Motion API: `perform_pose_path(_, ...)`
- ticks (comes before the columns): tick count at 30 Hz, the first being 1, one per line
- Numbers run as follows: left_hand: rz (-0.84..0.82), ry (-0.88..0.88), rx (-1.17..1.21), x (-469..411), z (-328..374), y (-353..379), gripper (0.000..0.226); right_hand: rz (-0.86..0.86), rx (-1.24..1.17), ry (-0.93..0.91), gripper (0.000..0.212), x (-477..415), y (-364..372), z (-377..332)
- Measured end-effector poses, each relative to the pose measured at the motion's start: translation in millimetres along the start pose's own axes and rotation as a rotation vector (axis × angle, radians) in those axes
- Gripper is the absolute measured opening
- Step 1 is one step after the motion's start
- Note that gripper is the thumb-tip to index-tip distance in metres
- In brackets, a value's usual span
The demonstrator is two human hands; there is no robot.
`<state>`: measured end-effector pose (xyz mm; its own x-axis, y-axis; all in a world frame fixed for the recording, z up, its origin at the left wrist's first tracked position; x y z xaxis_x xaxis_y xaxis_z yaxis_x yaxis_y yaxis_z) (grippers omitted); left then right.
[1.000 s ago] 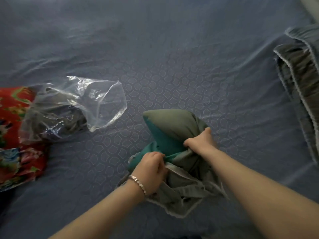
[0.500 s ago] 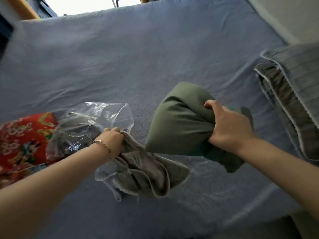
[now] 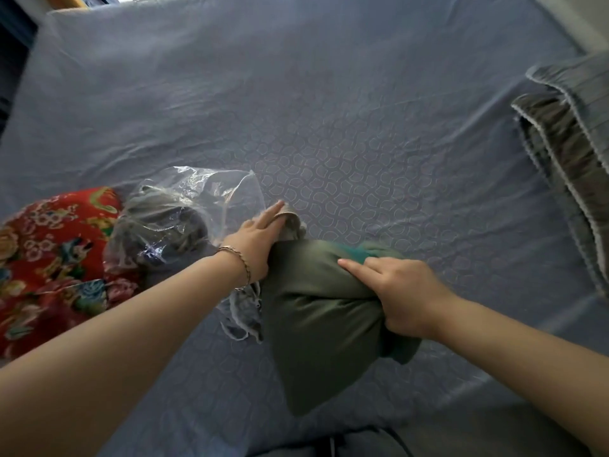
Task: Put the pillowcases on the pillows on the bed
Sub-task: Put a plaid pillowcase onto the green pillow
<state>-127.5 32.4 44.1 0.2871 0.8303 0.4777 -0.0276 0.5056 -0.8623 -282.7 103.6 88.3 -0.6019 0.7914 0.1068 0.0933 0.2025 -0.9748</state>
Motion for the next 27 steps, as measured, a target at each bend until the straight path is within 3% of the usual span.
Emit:
perform_pose_path(4, 0.052, 0.306, -0.134, 16, 57, 5, 0.078, 0.064, -0.060, 0.083, 0.094, -2, 11, 7)
perform_pose_path(7, 0.277, 0.622, 0.032, 53, 91, -3, 0.068, 0.136, -0.146, 0.265, 0.102, 6, 13, 33)
perform_pose_path(9, 0.460, 0.694, -0.011, 71, 92, 3, 0.056, 0.172, -0.203, 0.388, 0.099, 12, 13, 49)
perform_pose_path(10, 0.556, 0.583, -0.028, 70, 80, 2, 0.051, 0.186, -0.232, 0.439, 0.095, 14, 12, 56)
perform_pose_path(12, 0.648, 0.125, 0.051, 54, 27, -5, 0.048, 0.218, -0.294, 0.489, 0.088, 17, 9, 65)
perform_pose_path(14, 0.483, -0.344, 0.144, 40, -32, 6, 0.041, 0.260, -0.370, 0.557, 0.084, 23, 5, 78)
perform_pose_path(16, 0.306, -0.596, 0.138, 36, -61, 20, 0.038, 0.293, -0.449, 0.648, 0.081, 30, 2, 95)
perform_pose_path(20, 0.257, -0.698, 0.435, 31, -57, 42, 0.049, 0.374, -0.553, 0.786, 0.075, 39, 2, 119)
perform_pose_path(24, -0.072, -0.762, 0.550, 35, -27, 89, 0.054, 0.366, -0.614, 0.933, 0.074, 49, 17, 130)
perform_pose_path(25, -0.120, -0.730, 0.562, 35, -16, 94, 0.051, 0.346, -0.624, 0.974, 0.075, 52, 22, 132)
perform_pose_path(27, -0.010, -0.569, 0.586, 31, 12, 77, 0.032, 0.302, -0.622, 1.032, 0.076, 58, 35, 132)
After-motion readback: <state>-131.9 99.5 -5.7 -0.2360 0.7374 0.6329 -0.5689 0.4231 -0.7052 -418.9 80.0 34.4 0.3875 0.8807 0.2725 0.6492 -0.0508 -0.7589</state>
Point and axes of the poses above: each hand's wrist, its own x-axis away from the middle knuckle, its own y-axis out of the palm, z = x × y, the point moved 10 cm from there along -x, towards the middle knuckle, and after that the axes turned 1 degree about -y, right-handed, at the moved point
